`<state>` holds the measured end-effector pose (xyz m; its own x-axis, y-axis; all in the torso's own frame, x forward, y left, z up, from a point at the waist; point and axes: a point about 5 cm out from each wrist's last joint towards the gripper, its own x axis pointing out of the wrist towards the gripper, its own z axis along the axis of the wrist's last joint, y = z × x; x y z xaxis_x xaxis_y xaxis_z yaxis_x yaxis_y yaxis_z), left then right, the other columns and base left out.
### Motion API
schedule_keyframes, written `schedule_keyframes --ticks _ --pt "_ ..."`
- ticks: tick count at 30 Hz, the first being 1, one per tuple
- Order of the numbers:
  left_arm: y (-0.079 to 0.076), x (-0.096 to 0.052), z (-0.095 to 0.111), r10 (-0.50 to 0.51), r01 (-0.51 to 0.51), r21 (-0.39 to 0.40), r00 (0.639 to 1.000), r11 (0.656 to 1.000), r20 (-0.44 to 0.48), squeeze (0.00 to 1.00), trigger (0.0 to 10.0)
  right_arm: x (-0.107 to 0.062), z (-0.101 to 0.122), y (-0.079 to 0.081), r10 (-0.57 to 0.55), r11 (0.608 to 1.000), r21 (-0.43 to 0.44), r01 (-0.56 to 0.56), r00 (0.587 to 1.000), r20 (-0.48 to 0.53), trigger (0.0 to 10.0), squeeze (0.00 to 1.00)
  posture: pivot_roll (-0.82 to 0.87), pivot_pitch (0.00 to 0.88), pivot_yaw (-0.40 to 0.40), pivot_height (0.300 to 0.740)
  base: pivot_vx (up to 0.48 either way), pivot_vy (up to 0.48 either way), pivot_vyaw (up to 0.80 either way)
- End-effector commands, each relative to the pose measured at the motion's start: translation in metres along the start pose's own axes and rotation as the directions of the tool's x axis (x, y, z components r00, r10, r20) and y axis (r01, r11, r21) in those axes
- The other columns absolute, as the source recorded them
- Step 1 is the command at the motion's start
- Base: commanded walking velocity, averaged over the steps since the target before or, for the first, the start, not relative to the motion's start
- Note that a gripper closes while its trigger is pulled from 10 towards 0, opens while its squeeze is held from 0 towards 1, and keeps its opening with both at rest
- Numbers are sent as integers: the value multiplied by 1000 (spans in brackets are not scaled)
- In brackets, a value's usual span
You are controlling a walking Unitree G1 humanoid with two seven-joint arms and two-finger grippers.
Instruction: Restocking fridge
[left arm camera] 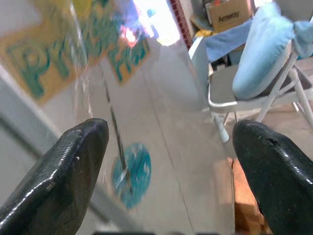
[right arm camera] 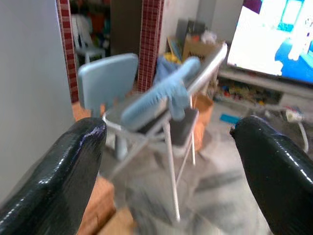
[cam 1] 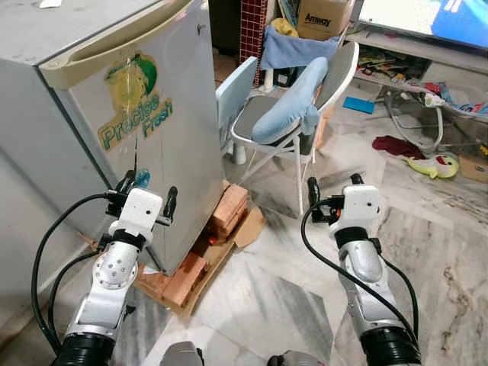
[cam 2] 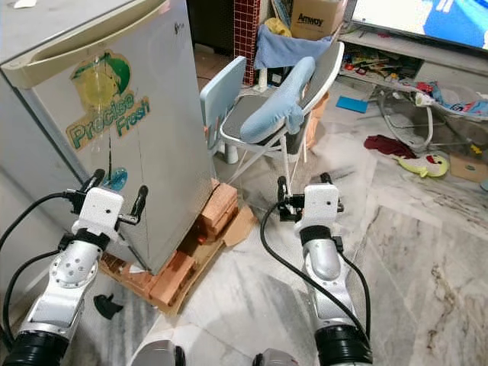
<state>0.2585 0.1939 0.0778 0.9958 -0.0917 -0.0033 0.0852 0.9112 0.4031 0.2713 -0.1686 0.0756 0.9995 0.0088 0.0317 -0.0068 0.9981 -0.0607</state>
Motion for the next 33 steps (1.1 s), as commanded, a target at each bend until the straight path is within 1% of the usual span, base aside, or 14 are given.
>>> schedule_keyframes --ticks 1,4,5,8,10,14,19,28,33 --pt "7 -8 -2 23 -23 1 1000 1000 -16 0 10000 -5 0 -3 7 1000 24 -6 1000 -15 10000 0 79 19 -50 740 0 0 -506" --pt "11 -17 -8 41 -41 5 998 999 -37 0 10000 -11 -1 -5 20 999 27 -19 999 -32 10000 0 83 44 -83 740 0 0 0" --pt "15 -23 -13 58 -58 5 997 998 -58 0 10000 -12 0 -6 29 999 33 -28 999 -40 10000 0 81 54 -88 740 0 0 0" --pt "16 -26 -17 66 -66 4 995 998 -73 0 10000 -11 0 -6 34 999 31 -33 999 -39 10000 0 79 55 -93 740 0 0 0" --pt "14 -27 -16 68 -68 -2 995 998 -73 0 10000 -10 1 -7 36 999 30 -34 999 -39 10000 0 80 54 -94 740 0 0 0" --pt "12 -24 -12 68 -69 -9 995 998 -70 0 10000 -8 4 -4 43 999 29 -42 998 -40 10000 0 80 53 -95 740 0 0 0" --pt "10 -23 -10 57 -58 -9 996 998 -66 0 10000 -7 7 -1 70 997 14 -70 997 -33 10000 0 73 59 -95 740 0 284 0" --pt "9 -21 -8 50 -51 -10 997 999 -63 0 10000 -8 7 -2 70 997 19 -70 997 -40 10000 0 67 68 -92 740 0 323 0" --pt "9 -21 -6 45 -46 -8 997 999 -57 0 10000 -9 6 -1 75 997 21 -75 996 -44 10000 0 71 75 -94 740 0 480 0"
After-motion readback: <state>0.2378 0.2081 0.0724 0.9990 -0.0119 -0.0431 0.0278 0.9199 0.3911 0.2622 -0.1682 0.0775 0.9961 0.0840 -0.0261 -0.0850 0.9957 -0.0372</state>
